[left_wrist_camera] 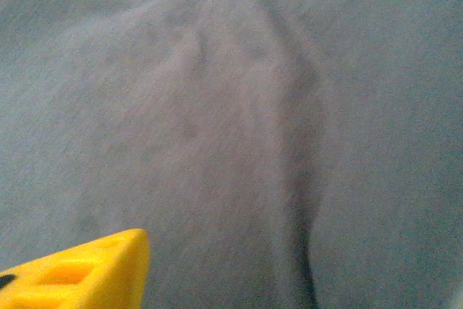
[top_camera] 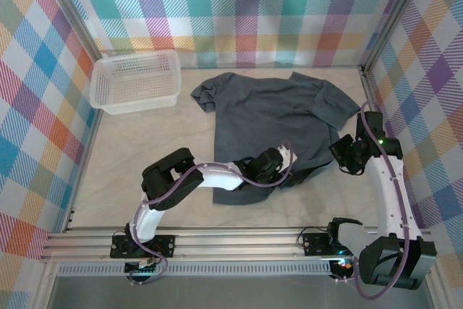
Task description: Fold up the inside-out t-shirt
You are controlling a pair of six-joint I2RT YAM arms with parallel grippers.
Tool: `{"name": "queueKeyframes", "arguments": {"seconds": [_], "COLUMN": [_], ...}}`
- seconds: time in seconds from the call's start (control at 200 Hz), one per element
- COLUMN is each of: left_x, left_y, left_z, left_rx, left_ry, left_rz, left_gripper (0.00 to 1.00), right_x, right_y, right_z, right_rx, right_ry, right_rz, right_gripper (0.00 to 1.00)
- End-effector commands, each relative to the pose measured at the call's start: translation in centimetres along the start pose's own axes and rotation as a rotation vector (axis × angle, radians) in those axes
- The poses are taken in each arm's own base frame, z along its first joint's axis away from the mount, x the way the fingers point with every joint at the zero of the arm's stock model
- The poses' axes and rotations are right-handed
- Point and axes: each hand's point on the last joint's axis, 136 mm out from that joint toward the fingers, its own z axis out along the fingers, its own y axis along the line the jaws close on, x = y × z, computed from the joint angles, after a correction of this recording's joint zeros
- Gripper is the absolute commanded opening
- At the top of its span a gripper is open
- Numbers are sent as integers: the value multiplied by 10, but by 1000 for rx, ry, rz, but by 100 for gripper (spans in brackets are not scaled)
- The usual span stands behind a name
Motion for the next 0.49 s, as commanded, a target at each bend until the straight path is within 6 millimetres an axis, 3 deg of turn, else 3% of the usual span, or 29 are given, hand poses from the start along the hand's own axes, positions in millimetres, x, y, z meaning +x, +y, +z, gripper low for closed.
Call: {"name": "queueKeyframes", "arguments": {"seconds": [0.0, 0.115, 0.3, 0.405, 0.49], "left_x": [1, -4, -17, -15, -14], "left_y": [33, 39, 26, 26, 26], "left_z": [-22, -36, -50, -48, -51], "left_rx": [-87, -52, 62, 63, 98], "left_ry": [7, -21, -57, -39, -33], "left_rz": [-47, -80, -94, -90, -89], "left_gripper": [51, 35, 33, 15, 17], "right_x": [-9, -10, -5, -7, -13], "right_y": [-1, -1, 2, -1, -3], "right_z": [-10, -8, -2, -2, -6], "right_rx": [15, 15, -1, 18, 39], "right_ry": [-36, -34, 0, -6, -38], "right_rz": [-21, -35, -53, -56, -64], "right_gripper": [0, 0, 0, 0, 0]}}
